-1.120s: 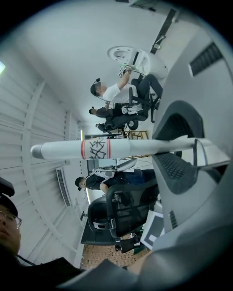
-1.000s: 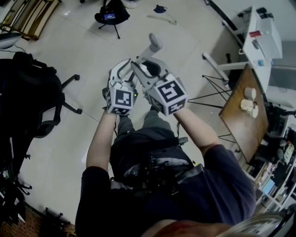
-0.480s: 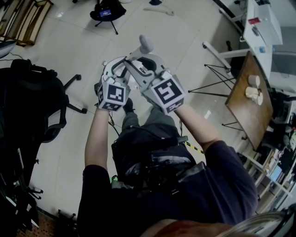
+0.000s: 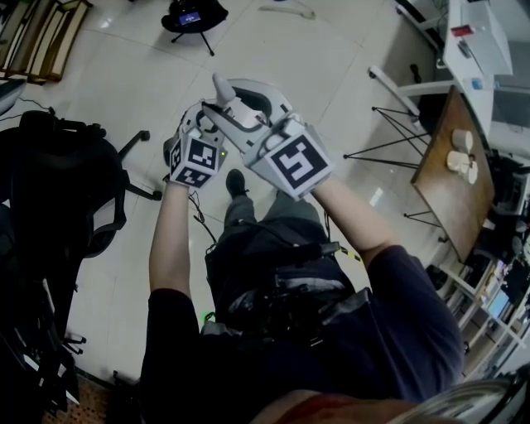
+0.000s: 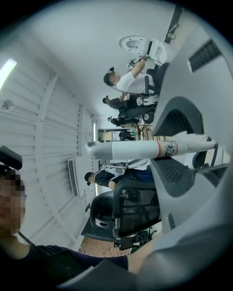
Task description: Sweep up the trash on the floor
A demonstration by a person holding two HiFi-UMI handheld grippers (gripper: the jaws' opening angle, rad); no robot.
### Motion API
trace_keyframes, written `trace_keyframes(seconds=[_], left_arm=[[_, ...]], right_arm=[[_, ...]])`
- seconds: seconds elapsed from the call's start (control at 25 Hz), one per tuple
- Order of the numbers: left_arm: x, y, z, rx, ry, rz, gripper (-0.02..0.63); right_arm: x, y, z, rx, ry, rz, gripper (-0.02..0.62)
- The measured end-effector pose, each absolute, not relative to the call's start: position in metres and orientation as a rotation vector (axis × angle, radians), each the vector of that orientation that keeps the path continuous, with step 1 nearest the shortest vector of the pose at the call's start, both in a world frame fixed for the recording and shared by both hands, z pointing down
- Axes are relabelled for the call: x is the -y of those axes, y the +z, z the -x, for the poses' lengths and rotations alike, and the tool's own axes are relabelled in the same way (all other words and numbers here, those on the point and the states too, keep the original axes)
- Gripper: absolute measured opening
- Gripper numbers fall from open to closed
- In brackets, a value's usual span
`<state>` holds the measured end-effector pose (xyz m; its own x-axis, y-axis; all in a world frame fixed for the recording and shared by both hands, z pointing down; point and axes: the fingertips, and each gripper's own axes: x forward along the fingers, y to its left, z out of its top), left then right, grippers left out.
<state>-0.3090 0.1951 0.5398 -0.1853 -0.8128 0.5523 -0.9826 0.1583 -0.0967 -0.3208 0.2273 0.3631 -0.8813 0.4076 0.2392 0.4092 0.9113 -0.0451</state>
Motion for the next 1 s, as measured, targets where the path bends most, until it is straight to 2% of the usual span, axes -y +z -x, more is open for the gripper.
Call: trace_keyframes(seconds=[0.12, 0.52, 1.0], left_arm=[[-0.194, 0.553, 0.315, 2.048, 0.621, -1.695, 0.084], [-0.185, 0.599, 0.337, 1.964, 0.681, -1.688, 0.085], [-0.157, 0.706, 0.322, 1.839, 0.790, -1.669, 0.086]], right_arm=[[-0.228, 0.374, 0.331, 2.834, 0.028, 0.597, 0.121], [-0.194, 0.419, 0.344, 2.834, 0.169, 0.368, 0.117], [-0.160, 0.529, 0.320, 2.724, 0.188, 0.189, 0.117]])
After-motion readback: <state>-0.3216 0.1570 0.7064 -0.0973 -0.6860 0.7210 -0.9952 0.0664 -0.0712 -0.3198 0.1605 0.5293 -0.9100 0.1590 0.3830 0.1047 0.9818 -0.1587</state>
